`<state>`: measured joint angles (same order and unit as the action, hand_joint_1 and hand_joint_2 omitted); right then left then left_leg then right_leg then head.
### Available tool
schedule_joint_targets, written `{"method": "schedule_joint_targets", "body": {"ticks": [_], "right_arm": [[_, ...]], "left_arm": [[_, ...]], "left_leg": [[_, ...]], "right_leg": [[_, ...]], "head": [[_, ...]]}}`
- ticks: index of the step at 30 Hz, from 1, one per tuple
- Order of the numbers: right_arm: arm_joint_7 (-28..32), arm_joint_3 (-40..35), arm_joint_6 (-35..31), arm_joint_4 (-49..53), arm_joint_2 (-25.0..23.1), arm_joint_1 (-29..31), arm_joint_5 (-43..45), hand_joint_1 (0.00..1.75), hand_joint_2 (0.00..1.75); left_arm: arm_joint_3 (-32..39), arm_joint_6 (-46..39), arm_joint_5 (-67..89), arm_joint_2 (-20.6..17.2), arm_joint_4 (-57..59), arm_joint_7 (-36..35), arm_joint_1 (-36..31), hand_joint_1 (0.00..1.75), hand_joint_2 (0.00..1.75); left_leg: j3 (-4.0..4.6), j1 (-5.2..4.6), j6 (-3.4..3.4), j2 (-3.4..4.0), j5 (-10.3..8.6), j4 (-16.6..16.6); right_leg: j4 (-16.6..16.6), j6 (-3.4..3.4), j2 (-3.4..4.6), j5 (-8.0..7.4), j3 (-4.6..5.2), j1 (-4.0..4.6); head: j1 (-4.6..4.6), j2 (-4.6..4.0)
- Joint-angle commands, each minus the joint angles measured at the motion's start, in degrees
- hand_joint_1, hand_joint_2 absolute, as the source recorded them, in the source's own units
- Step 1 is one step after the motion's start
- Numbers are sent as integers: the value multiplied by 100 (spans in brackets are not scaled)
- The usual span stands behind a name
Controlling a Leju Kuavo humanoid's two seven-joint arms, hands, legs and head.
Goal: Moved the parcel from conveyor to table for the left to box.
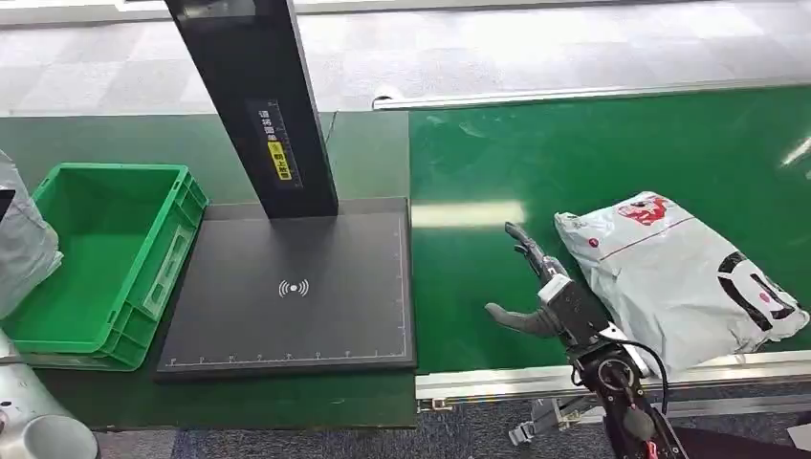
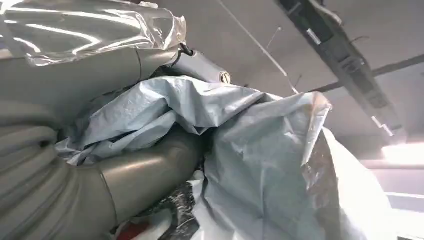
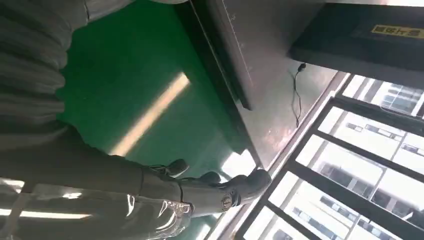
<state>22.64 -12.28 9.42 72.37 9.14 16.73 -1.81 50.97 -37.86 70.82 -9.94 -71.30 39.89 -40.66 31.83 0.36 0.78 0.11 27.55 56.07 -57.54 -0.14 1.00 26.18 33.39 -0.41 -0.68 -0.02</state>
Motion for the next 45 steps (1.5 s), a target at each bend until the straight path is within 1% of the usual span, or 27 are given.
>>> {"method": "schedule_joint_targets", "body": {"ticks": [1, 8, 10, 11, 13, 16, 18, 21, 22, 23, 24, 25, 26, 27, 28, 30, 31, 32, 33, 34, 35, 36, 38, 39, 41, 44, 45], "right_arm": [[-32, -42, 15, -62, 23, 63, 9, 0, 175], [-32, -42, 15, -62, 23, 63, 9, 0, 175], [-58, -71, 54, -108, 22, 118, -26, 0, 175], [-69, -84, 67, -114, 29, 128, -37, 0, 175], [-99, -112, 96, -136, 43, 150, -62, 0, 175], [-115, -154, 146, -179, -28, 195, -145, 0, 175], [-134, -175, 129, -178, -69, 216, -208, 0, 175], [-153, -169, 108, -122, -59, 179, -251, 0, 175], [-201, -58, 179, -107, -61, 120, -301, 0, 175], [-142, -44, 171, -140, -30, 101, -301, 0, 175], [-99, -39, 186, -160, -24, 103, -309, 0, 175], [-45, -29, 214, -207, -39, 140, -343, 0, 175], [-49, -44, 214, -220, -36, 176, -340, 0, 175], [-49, -31, 230, -232, -39, 211, -369, 0, 175], [-55, -1, 223, -219, -11, 203, -376, 0, 175], [-78, 85, 310, -206, 38, 166, -426, 0, 175], [-55, 112, 365, -253, 84, 179, -439, 0, 175], [-35, 138, 385, -269, 99, 172, -453, 0, 175], [-6, 159, 408, -302, 101, 180, -470, 0, 175], [13, 160, 420, -325, 104, 185, -483, 0, 175], [31, 153, 432, -346, 100, 202, -494, 0, 175], [53, 138, 442, -403, 85, 242, -508, 0, 175], [72, 124, 435, -474, 59, 298, -518, 0, 175], [82, 117, 426, -512, 55, 320, -517, 0, 175], [102, 118, 404, -555, 59, 332, -513, 0, 175], [60, 197, 363, -281, 110, 48, -520, 0, 175], [54, 240, 350, -179, 107, -63, -512, 0, 175]], "left_arm": [[337, -214, 6, 159, 448, 11, -348, 175, 175], [337, -214, 6, 159, 448, 11, -348, 175, 175], [919, -214, 338, -22, 884, 11, -499, 175, 175], [1050, -214, 419, -69, 924, 11, -511, 175, 175], [1561, -214, 591, -318, 1193, 11, -597, 175, 175], [1856, -214, -4, -648, 1280, 11, -553, 175, 175], [2134, -214, -100, -872, 1700, 11, -704, 175, 175], [2292, -214, -97, -957, 2111, 11, -929, 175, 175], [803, -214, -1378, -863, 1873, 11, -287, 0, 175], [291, -214, -864, -521, 1778, 11, -421, 0, 175], [364, -214, -559, -331, 1786, 11, -538, 0, 175], [620, -214, 172, -87, 1942, 11, -794, 0, 175], [470, -214, 438, -93, 2330, -161, -902, 0, 175], [-114, -214, 1108, -205, 2603, -800, -810, 0, 175], [-641, -214, 1411, -401, 3441, -1343, -967, 0, 175], [-1580, -214, 1139, -458, 3835, -1638, -1027, 0, 175], [-2113, -214, 876, -362, 3656, -1831, -896, 0, 175], [-2577, -214, 326, -338, 3345, -1814, -716, 0, 175], [-3150, -189, -150, -367, 2966, -1971, -475, 0, 175], [-3503, -74, -557, -394, 2643, -1951, -301, 0, 175], [-3869, -24, -652, -476, 2357, -1978, -148, 0, 175], [-4224, -25, -850, -537, 2033, -1953, 18, 0, 175], [-4544, -118, -1072, -516, 1642, -1697, 185, 0, 175], [-4698, -171, -1263, -490, 1402, -1477, 258, 0, 175], [-4986, -190, -1273, -454, 1091, -1428, 347, 0, 175], [-5188, -101, -684, -277, 1229, -2421, 75, 0, 175], [-5246, -181, -717, -267, 1337, -2528, -28, 0, 175]], "left_leg": [[-3, -1, 0, -10, -1, -1], [-4, 1, 1, -12, 0, -1], [-9, 1, 0, -7, 1, -2], [-9, 0, 0, -5, 0, -4], [-11, -3, 1, 8, 1, -5], [-9, -1, 2, 21, 3, -6], [-10, 0, 3, 35, 5, -6], [-9, 5, 4, 18, 4, -5], [-11, 2, 3, 1, 0, -9], [-6, 3, 2, -6, -1, -6], [2, 6, 0, -55, -11, -9], [9, 6, -1, -68, -13, -4], [12, 5, -2, -72, -14, 1], [6, -1, -2, -56, -11, 3], [9, 3, -4, -74, -15, 4], [18, -1, -11, -125, -25, 7], [23, 4, -10, -122, -25, 9], [13, -3, -10, -93, -20, 13], [12, -3, -11, -101, -23, 11], [13, -3, -13, -104, -29, 6], [10, -2, -13, -80, -20, 10], [4, -2, -13, -72, -19, 5], [1, -3, -12, -51, -13, 6], [6, -1, -11, -52, -14, 11], [6, -1, -11, -68, -16, 8], [15, 0, -12, -77, -18, 13], [16, -1, -13, -86, -21, 12]], "right_leg": [[1, 0, -14, 2, -6, 0], [3, 0, -17, 3, -7, 1], [2, 0, -14, 4, -9, 1], [3, 0, -13, 3, -9, 0], [1, -1, 2, 1, -6, -2], [1, -1, 12, -1, -4, -1], [0, -3, 21, 0, 0, 0], [-1, -3, 3, 4, -2, 5], [0, -3, -16, 7, -9, 3], [0, -2, -18, 7, -6, 4], [9, 0, -65, 8, -18, 7], [7, 2, -78, 8, -14, 7], [5, 3, -84, 8, -10, 7], [2, 3, -68, 8, -1, 0], [8, 4, -85, 5, -6, 5], [1, 3, -136, 8, -26, 0], [3, 2, -135, 4, -25, 5], [2, 5, -111, 0, -16, -1], [7, 7, -118, -1, -21, -1], [13, 10, -121, -6, -27, -1], [8, 12, -94, -6, -23, -1], [14, 12, -89, -7, -28, 0], [10, 10, -67, -6, -25, -2], [6, 10, -66, -6, -20, 1], [10, 11, -82, -4, -26, 1], [6, 12, -80, -6, -18, 1], [8, 12, -92, -6, -20, 1]], "head": [[-2, 0], [-2, 0], [0, 0], [-2, 0], [-2, 0], [-2, 0], [-2, 0], [0, 0], [0, 0], [0, 0], [-2, 0], [0, 0], [-4, 0], [-7, 0], [11, 0], [2, 0], [-2, 0], [-2, 0], [0, 0], [2, 0], [-2, 0], [0, 0], [0, 0], [-4, 0], [-2, 0], [0, 0], [-2, 0]]}}
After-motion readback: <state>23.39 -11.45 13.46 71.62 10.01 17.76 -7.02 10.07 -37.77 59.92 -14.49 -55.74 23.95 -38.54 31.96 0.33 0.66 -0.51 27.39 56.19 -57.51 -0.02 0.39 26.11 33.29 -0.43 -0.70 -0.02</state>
